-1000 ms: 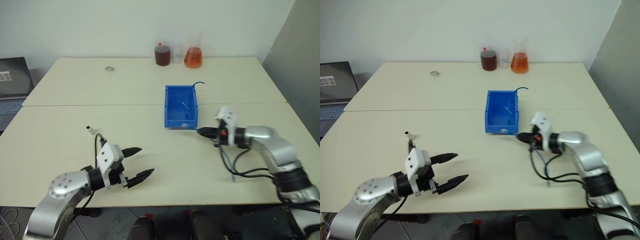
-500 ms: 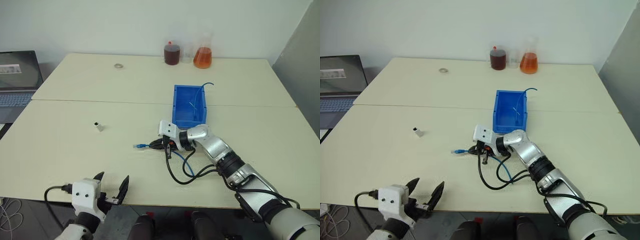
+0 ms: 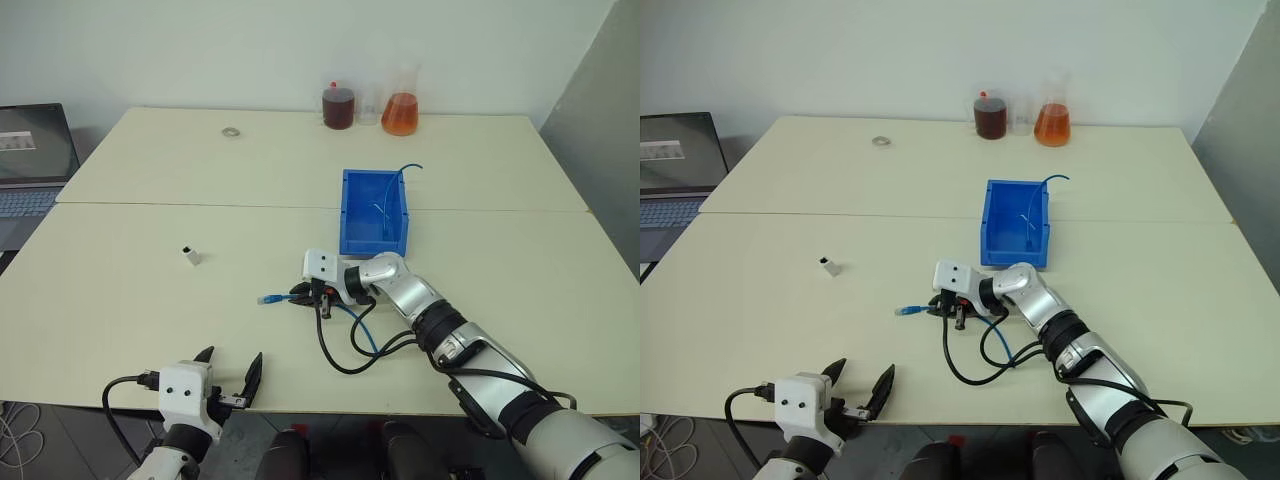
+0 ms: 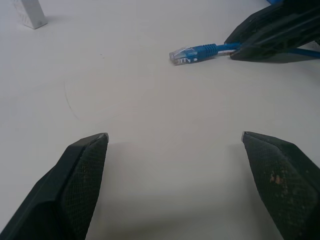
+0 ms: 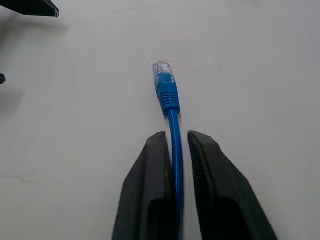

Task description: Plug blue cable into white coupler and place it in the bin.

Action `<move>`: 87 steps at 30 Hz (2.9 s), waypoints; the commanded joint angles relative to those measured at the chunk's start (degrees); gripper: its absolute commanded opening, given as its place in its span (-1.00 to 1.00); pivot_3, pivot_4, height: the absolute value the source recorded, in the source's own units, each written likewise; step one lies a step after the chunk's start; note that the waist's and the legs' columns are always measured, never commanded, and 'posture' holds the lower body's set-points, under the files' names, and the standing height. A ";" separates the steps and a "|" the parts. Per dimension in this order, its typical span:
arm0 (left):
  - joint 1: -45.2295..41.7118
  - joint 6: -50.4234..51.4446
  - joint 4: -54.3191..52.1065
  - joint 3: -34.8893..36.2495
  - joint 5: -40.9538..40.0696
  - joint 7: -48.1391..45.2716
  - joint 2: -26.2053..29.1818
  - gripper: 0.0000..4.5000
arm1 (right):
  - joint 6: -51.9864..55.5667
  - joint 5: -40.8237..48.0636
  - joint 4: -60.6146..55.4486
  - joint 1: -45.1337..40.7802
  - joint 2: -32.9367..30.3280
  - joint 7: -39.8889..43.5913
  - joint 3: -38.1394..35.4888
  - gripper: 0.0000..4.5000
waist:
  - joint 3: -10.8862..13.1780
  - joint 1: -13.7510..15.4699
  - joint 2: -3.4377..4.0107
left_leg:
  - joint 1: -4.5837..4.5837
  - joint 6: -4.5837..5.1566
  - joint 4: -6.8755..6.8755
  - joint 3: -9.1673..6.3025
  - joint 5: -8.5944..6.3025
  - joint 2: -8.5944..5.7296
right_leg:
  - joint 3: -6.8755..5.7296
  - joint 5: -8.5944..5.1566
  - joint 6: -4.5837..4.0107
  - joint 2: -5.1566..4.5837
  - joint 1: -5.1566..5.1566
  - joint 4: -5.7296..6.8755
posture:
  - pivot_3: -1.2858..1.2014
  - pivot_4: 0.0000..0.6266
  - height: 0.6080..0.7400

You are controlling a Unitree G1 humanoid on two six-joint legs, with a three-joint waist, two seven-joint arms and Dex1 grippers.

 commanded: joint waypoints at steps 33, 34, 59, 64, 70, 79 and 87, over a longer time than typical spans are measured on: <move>-34.64 11.87 25.10 6.93 -15.07 -42.55 41.82 1.00 | 45.04 31.56 -63.50 14.62 -24.70 4.75 -18.71 0.99 | 0.09 -0.03 0.05 | -0.15 -0.01 0.01 -0.20 0.01 0.04 | -0.18 0.01 -0.06 0.06 -0.10 0.08 | 0.03 -0.52 1.00; -37.42 10.86 27.16 5.06 -14.05 -43.82 41.94 1.00 | 45.76 32.44 -64.43 14.80 -25.57 5.09 -18.63 0.99 | 0.09 0.13 0.06 | -0.16 -0.01 0.01 -0.25 0.01 0.04 | -0.24 0.01 -0.06 0.07 -0.10 0.08 | 0.03 -0.52 1.00; -69.69 -18.26 72.18 -16.51 4.53 -66.50 32.79 0.77 | 52.97 40.34 -72.62 18.65 -32.81 -3.26 -22.02 1.00 | 0.10 -0.10 0.04 | -0.24 0.02 0.16 -0.23 0.02 -0.01 | -0.19 0.01 -0.06 0.12 -0.18 0.31 | 0.03 -0.52 1.00; -68.90 -18.99 72.04 -16.26 4.87 -65.95 31.79 0.31 | 51.94 39.85 -71.57 19.16 -33.49 -3.67 -21.35 1.00 | 0.10 -0.22 0.04 | -0.21 0.02 0.19 -0.23 0.02 -0.02 | -0.18 0.01 -0.06 0.12 -0.17 0.38 | 0.03 -0.52 1.00; -67.54 -19.64 71.68 -15.95 4.83 -65.46 31.25 -0.22 | 50.93 39.34 -70.32 18.34 -33.00 -4.51 -20.46 1.00 | 0.09 -0.28 0.04 | -0.18 0.02 0.19 -0.22 0.02 -0.02 | -0.17 0.01 -0.06 0.12 -0.16 0.39 | 0.03 -0.52 1.00; -64.50 -18.71 68.38 -14.64 4.24 -66.42 32.41 -0.90 | 50.93 39.93 -69.55 17.66 -33.31 -4.22 -20.42 1.00 | 0.08 -0.33 0.05 | -0.10 0.02 0.19 -0.21 0.02 -0.02 | -0.15 0.01 -0.06 0.12 -0.13 0.46 | 0.03 -0.52 1.00; -62.20 3.06 49.64 -10.07 -3.65 -60.20 32.05 -0.90 | 52.81 42.42 -71.28 19.68 -33.02 -6.12 -22.67 1.00 | 0.09 -0.42 0.04 | -0.12 0.02 0.19 -0.23 0.02 -0.01 | -0.15 0.01 -0.06 0.13 -0.14 0.47 | 0.03 -0.52 1.00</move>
